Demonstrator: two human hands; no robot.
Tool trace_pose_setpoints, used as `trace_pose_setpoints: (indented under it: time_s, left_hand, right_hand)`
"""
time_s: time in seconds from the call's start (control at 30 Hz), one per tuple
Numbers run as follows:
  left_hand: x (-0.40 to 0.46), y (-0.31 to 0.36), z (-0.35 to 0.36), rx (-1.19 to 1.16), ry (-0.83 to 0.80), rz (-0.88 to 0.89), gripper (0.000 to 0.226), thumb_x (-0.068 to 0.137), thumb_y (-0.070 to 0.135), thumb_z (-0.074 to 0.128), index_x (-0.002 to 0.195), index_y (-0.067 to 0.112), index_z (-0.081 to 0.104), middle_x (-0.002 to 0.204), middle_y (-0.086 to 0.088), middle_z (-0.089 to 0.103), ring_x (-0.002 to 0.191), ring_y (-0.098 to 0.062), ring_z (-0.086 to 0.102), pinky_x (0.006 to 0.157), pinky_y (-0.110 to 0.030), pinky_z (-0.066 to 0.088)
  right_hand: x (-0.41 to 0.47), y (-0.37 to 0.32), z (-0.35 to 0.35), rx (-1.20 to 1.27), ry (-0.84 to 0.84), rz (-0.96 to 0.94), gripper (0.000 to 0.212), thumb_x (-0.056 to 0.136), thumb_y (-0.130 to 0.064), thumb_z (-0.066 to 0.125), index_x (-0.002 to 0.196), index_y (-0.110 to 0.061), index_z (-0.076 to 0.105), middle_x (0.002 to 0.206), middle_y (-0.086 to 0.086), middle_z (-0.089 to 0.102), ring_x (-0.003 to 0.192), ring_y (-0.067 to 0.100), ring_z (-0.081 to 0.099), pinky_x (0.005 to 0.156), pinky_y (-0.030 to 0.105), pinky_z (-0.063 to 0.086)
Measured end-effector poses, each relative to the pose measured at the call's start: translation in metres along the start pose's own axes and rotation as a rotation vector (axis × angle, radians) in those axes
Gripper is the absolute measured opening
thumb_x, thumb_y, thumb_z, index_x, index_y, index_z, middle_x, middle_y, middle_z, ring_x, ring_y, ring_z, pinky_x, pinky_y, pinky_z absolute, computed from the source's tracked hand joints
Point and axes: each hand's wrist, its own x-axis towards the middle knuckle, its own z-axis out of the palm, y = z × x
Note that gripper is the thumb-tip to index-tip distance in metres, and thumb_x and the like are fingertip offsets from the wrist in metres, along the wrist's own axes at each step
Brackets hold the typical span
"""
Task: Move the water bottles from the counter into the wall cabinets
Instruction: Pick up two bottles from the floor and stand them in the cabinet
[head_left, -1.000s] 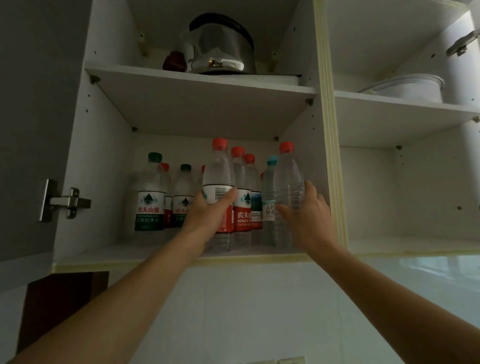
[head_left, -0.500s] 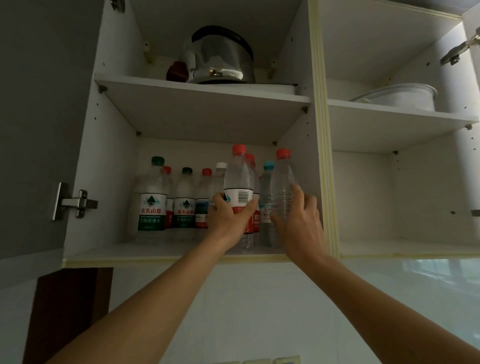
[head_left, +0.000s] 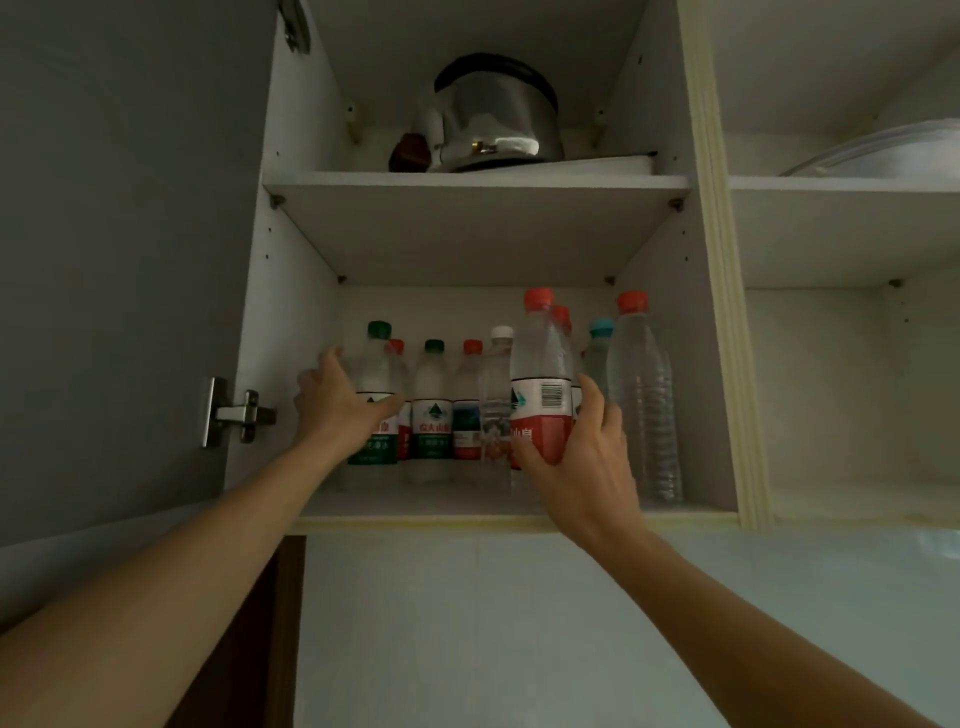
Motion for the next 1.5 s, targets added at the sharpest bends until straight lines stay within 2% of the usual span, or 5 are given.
trace_pose_setpoints:
  time_s: [0.27, 0.5, 1.0, 1.37, 1.5]
  left_hand:
    - [0.037, -0.005, 0.010, 0.052, -0.209, 0.092, 0.140, 0.069, 0.026, 0.092, 0.156, 0.042, -0.017, 0.156, -0.019, 0.027, 0.137, -0.038, 0.040, 0.107, -0.048, 0.040]
    - [0.057, -0.001, 0.009, 0.369, -0.356, 0.202, 0.119, 0.071, 0.025, 0.091, 0.157, 0.049, 0.011, 0.155, -0.017, 0.022, 0.138, -0.039, 0.037, 0.109, -0.049, 0.043]
    - [0.071, 0.002, -0.023, 1.363, -0.181, 0.318, 0.112, 0.063, 0.094, 0.054, 0.155, 0.042, 0.017, 0.151, -0.018, 0.041, 0.141, -0.039, 0.029, 0.117, -0.057, 0.011]
    - [0.047, 0.002, -0.027, 1.513, -0.068, 0.315, 0.110, 0.070, 0.093, 0.045, 0.158, 0.035, 0.015, 0.152, -0.022, 0.033, 0.143, -0.042, 0.023, 0.119, -0.063, 0.004]
    - [0.025, 0.017, -0.018, 1.026, 0.002, 0.380, 0.092, 0.082, 0.077, 0.056, 0.154, 0.027, 0.030, 0.150, -0.016, 0.037, 0.139, -0.033, 0.030, 0.117, -0.054, 0.022]
  right_hand:
    - [-0.012, 0.016, 0.023, -0.267, 0.183, -0.124, 0.085, 0.086, -0.068, 0.054, 0.151, -0.027, 0.017, 0.126, 0.003, 0.046, 0.098, 0.020, 0.056, 0.060, 0.033, 0.053]
    - [-0.014, 0.017, 0.023, -0.304, 0.204, -0.146, 0.083, 0.089, -0.066, 0.056, 0.150, -0.024, 0.019, 0.122, 0.003, 0.046, 0.095, 0.020, 0.056, 0.057, 0.031, 0.044]
    - [-0.015, 0.016, 0.021, -0.291, 0.199, -0.140, 0.081, 0.089, -0.063, 0.060, 0.149, -0.019, 0.027, 0.117, 0.007, 0.050, 0.085, 0.022, 0.059, 0.052, 0.029, 0.040]
    - [-0.014, 0.018, 0.022, -0.264, 0.189, -0.158, 0.080, 0.089, -0.063, 0.060, 0.149, -0.020, 0.028, 0.117, 0.008, 0.051, 0.084, 0.024, 0.060, 0.052, 0.030, 0.039]
    - [-0.014, 0.017, 0.021, -0.233, 0.167, -0.143, 0.081, 0.089, -0.065, 0.058, 0.149, -0.026, 0.023, 0.117, 0.004, 0.054, 0.088, 0.022, 0.060, 0.055, 0.031, 0.040]
